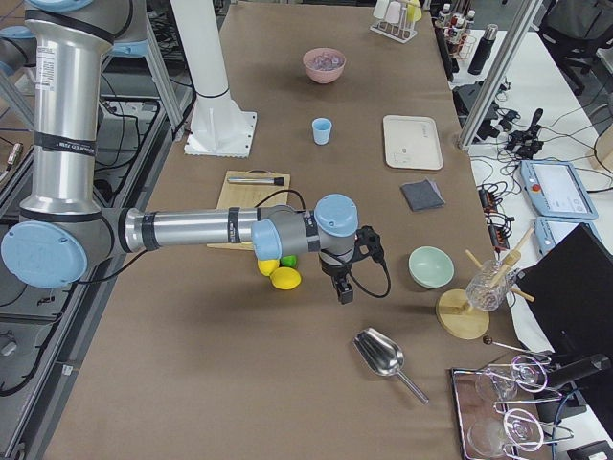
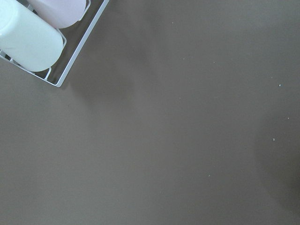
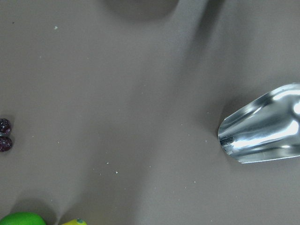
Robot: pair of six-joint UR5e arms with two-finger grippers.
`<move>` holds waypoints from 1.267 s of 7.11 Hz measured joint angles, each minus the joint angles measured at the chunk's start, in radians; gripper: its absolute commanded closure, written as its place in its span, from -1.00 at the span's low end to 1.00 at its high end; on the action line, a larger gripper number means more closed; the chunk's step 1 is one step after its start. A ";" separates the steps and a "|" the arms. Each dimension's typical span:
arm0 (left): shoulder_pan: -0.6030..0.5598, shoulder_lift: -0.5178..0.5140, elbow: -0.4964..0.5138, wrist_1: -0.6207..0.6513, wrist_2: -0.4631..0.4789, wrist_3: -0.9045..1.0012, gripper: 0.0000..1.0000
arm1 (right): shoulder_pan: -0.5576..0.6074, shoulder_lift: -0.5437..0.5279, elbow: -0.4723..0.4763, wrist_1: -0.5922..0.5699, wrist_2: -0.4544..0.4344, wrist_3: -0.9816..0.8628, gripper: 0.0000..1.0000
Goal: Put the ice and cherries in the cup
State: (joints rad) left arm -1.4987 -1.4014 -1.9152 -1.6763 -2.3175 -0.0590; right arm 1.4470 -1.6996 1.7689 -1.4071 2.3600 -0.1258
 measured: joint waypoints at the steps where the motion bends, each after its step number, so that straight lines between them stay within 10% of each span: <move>1: 0.000 0.001 -0.002 0.001 0.001 0.000 -0.95 | -0.001 -0.005 0.002 0.001 0.001 0.000 -1.00; 9: 0.006 -0.008 0.037 -0.004 -0.010 0.001 -0.94 | -0.019 -0.013 0.021 0.003 0.026 0.000 -1.00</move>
State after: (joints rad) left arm -1.4928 -1.4093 -1.8783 -1.6800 -2.3273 -0.0579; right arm 1.4277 -1.7129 1.7894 -1.4046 2.3856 -0.1258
